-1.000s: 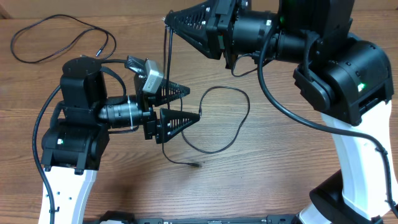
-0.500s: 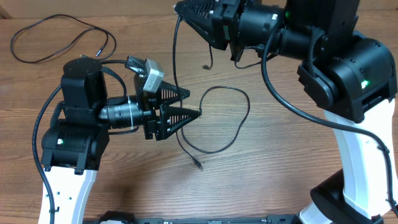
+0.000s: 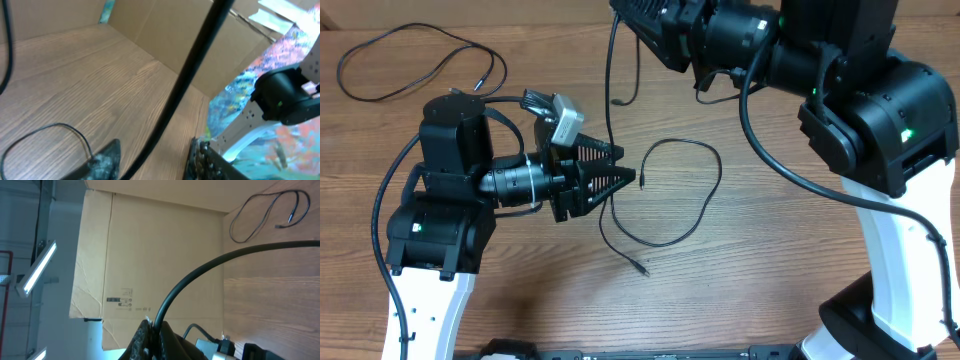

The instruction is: Untangle cables

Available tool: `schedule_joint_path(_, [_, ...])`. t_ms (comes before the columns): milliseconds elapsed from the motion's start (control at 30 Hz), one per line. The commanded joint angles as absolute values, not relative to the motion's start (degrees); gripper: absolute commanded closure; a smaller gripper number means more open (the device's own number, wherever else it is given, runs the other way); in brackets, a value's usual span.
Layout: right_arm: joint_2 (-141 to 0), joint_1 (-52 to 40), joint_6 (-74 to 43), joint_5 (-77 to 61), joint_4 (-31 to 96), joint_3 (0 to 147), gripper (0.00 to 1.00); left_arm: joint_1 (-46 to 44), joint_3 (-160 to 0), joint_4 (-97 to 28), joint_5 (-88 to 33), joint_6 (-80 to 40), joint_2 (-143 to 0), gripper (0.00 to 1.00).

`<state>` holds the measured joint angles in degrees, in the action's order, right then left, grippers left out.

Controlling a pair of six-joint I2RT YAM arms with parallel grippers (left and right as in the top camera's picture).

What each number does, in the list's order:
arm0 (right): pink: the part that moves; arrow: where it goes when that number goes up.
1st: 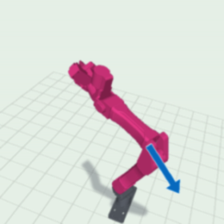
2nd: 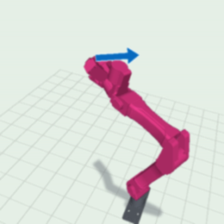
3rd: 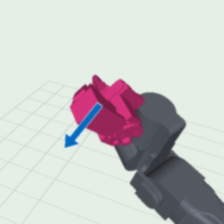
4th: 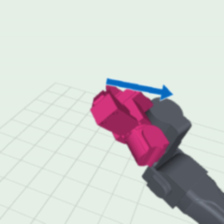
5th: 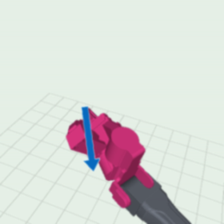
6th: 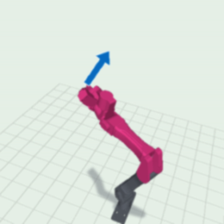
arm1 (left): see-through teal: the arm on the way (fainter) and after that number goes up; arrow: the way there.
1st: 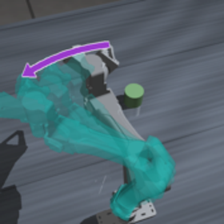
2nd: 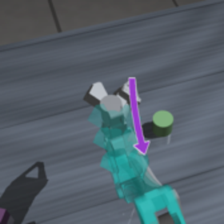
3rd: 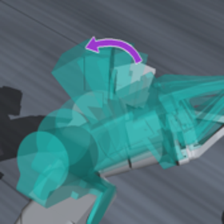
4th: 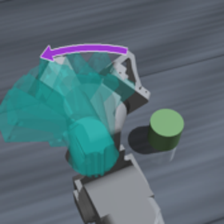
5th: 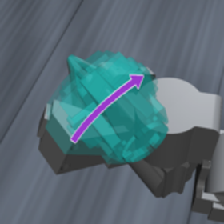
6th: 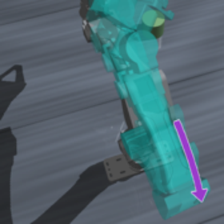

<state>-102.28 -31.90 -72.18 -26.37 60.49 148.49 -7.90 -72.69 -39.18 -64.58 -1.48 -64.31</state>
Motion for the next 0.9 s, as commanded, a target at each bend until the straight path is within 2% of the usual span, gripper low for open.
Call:
schedule_joint_path(0, [-102.2, -31.7, -71.5, -24.2, 60.0, 148.9, 0.96, -7.9, -73.0, -39.4, -64.6, -1.5, -64.4, 0.61])
schedule_joint_path(333, [-102.2, -31.7, -71.5, -23.0, 60.0, 148.9, 0.96, -7.9, -73.0, -40.3, -64.6, -1.5, -64.4, 0.69])
schedule_joint_path(567, [-102.2, -31.7, -71.6, -23.0, 60.0, 148.9, 0.96, -7.9, -73.0, -40.2, -64.6, -1.5, -64.4, 0.68])
schedule_joint_path(667, [-102.2, -31.7, -72.0, -23.5, 60.1, 148.9, 0.96, -7.9, -73.0, -39.8, -64.5, -1.5, -64.4, 0.63])
schedule_joint_path(867, [-102.2, -31.7, -72.8, -25.8, 59.8, 148.9, 0.96, -7.9, -73.0, -39.5, -63.4, -1.5, -64.4, 0.62])
